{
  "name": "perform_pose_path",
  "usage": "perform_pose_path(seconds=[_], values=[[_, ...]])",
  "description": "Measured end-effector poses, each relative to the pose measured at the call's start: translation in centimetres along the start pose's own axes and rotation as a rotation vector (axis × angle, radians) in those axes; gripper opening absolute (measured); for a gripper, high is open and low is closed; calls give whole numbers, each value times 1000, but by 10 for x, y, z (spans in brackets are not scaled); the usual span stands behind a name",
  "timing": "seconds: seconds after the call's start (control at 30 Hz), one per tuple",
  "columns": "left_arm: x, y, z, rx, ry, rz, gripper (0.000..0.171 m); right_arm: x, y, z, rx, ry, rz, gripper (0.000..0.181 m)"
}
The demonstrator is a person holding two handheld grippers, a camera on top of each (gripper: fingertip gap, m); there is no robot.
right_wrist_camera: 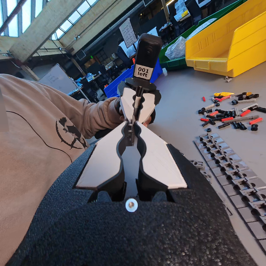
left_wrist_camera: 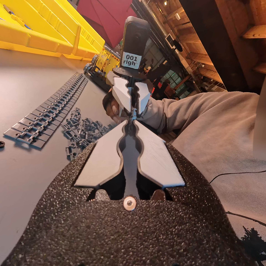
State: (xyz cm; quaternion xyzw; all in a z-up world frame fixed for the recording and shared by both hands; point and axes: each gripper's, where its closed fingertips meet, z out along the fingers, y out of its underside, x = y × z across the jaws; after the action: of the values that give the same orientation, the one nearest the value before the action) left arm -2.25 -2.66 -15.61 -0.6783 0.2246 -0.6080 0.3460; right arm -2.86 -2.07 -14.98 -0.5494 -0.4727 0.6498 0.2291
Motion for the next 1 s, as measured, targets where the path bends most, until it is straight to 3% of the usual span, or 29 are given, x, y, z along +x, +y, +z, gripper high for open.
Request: perform_pose_path(seconds=[0.2,0.53,1.0], values=[[1,0,0,-1,-2,8,3,0,0,0,7,-9,11,6],[-10,20,3,-142,-117,107,2,6,19,2,-139,90,-155,6],[-15,28,3,-237,-229,247,2,11,30,2,-202,119,-171,4]])
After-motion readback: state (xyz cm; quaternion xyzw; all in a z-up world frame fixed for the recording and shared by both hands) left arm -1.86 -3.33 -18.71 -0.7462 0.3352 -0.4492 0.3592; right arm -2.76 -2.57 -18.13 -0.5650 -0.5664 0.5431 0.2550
